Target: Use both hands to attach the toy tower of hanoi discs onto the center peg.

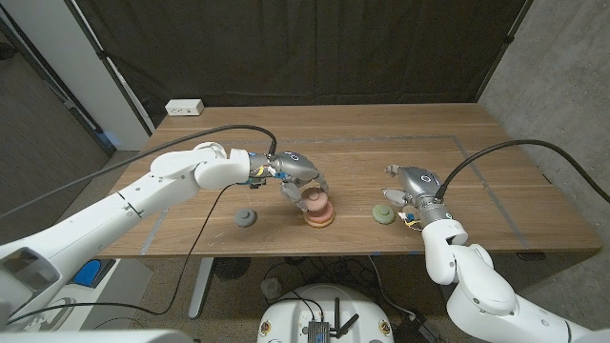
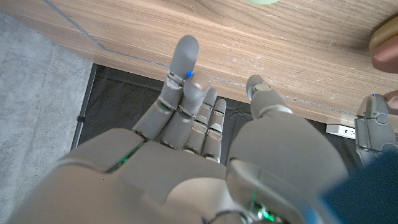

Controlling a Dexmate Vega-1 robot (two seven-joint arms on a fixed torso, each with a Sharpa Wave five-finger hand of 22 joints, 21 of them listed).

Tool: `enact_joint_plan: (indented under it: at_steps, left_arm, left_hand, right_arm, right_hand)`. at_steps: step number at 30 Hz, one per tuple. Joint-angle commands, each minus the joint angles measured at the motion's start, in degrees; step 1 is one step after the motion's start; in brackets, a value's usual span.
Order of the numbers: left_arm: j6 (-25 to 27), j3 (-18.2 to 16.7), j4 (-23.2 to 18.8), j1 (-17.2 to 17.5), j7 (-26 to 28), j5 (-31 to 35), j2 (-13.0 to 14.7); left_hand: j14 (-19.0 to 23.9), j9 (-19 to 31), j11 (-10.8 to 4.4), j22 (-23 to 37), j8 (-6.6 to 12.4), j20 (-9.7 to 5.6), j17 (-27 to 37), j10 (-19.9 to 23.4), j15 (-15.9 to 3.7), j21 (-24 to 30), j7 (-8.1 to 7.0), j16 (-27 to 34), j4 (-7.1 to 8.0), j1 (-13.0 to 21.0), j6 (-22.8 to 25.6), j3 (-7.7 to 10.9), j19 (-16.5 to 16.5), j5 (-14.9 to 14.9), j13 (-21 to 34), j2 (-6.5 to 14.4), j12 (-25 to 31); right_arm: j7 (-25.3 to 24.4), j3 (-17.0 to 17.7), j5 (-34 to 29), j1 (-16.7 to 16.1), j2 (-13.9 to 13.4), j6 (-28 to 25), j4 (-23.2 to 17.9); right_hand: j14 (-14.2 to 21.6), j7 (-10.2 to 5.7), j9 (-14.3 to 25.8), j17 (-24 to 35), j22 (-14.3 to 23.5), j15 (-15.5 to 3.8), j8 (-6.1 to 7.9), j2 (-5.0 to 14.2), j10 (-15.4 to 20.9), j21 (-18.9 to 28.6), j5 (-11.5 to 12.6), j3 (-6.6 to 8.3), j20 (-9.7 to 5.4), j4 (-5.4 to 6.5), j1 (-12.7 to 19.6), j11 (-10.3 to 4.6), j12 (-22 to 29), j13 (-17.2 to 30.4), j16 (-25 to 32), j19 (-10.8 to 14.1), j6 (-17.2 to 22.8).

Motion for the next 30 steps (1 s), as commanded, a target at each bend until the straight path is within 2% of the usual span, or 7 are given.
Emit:
enact_joint_plan:
  at_steps: [1,10,30]
  left_arm:
    - [-0.4,1.6,1.3,-1.3,-0.3,1.2,-1.7]
    - [-0.3,2.7,1.9,-1.7,-0.1,2.9,-2.4]
    - [-1.1,4.1,4.8,-3.0,0.3,1.6,-3.7]
  left_hand:
    - [0.4,0.9,-3.37,0.1,0.01,-6.85,0.1,4.2,-2.54,0.4,-0.9,0.1,0.55,0.6,1.5,1.0,0.2,0.3,0.3,0.7,0.0]
    - [0.4,0.9,-3.52,0.1,-0.15,-6.83,0.2,4.3,-2.53,0.4,-0.91,0.1,0.62,0.5,1.5,1.07,0.2,0.3,0.4,0.8,-0.2]
    - [0.4,0.9,-3.38,0.0,-0.47,-6.85,0.1,4.4,-2.54,0.4,-1.11,0.0,0.66,0.1,1.6,1.13,0.2,0.3,0.4,0.8,-0.8]
  right_arm:
    - [-0.3,-0.3,0.0,-0.2,-0.6,-0.8,-0.6]
    - [0.2,0.0,0.3,-0.2,-1.5,-1.1,-1.2]
    - [0.8,-0.5,0.6,0.5,-1.8,-2.0,-1.3]
  right_hand:
    - [0.1,-0.09,0.3,0.3,0.1,-2.02,-0.18,0.36,-0.1,0.0,0.5,0.4,-4.01,-0.09,0.2,0.31,-0.1,0.3,0.4,0.2,0.3]
    - [-0.4,-0.16,0.3,-0.1,0.1,-2.05,-0.26,0.35,-0.2,0.0,0.5,0.52,-4.01,-0.15,0.2,0.43,-0.1,0.5,0.0,0.1,0.3]
    - [-0.3,-0.2,0.4,0.1,0.1,-2.04,-0.38,0.48,0.0,0.0,0.6,0.68,-4.01,-0.1,0.1,0.57,-0.1,0.6,0.2,0.1,0.2]
